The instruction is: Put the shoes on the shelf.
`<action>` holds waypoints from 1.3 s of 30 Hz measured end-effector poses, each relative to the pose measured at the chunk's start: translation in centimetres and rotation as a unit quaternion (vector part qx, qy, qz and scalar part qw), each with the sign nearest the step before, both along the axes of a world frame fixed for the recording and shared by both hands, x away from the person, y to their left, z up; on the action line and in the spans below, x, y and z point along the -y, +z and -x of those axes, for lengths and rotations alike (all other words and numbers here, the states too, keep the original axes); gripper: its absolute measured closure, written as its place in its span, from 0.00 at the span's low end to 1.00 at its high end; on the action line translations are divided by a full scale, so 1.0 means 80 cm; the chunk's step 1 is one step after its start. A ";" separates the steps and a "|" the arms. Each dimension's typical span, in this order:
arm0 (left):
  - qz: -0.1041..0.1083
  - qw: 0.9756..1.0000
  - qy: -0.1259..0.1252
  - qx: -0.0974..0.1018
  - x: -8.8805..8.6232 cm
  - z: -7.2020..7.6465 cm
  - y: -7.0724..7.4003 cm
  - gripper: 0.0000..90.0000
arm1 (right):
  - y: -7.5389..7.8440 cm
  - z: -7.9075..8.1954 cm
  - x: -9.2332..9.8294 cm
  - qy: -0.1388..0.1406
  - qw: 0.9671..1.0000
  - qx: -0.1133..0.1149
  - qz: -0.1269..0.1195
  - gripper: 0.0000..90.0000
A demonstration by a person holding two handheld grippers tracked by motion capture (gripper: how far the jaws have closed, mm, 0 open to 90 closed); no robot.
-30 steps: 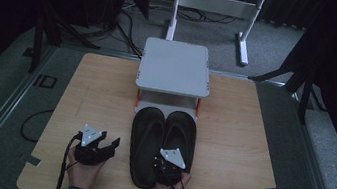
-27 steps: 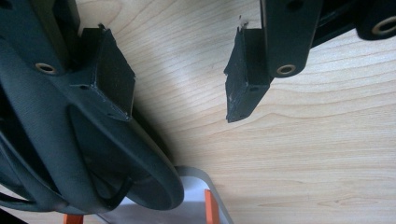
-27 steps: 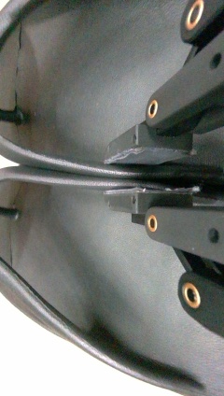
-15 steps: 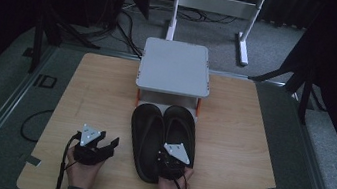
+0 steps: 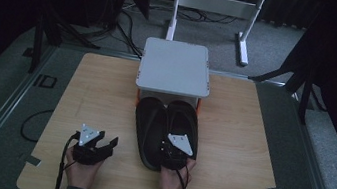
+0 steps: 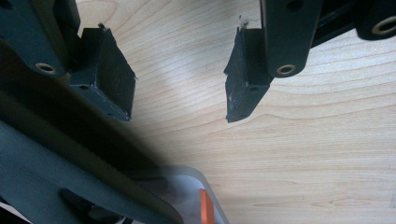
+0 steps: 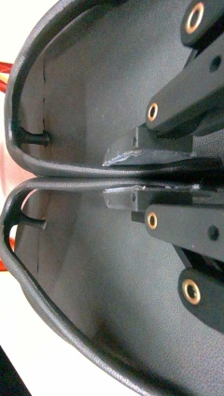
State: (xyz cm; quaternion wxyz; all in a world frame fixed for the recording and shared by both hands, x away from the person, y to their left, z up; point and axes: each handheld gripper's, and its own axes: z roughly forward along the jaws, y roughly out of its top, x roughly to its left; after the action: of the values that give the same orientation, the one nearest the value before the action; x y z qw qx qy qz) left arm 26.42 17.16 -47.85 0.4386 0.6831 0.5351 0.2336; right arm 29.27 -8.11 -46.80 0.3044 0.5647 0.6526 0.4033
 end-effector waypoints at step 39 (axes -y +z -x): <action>0.009 1.000 0.004 0.000 -0.007 0.003 -0.001 0.49 | 0.002 -0.077 -0.017 -0.029 0.999 0.034 -0.017 0.87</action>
State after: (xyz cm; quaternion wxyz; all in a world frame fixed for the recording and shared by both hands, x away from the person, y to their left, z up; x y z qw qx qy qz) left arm 26.19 17.74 -47.92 0.4440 0.6771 0.5399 0.2299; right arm 35.42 -6.78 -46.62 0.3286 0.5746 0.6178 0.4246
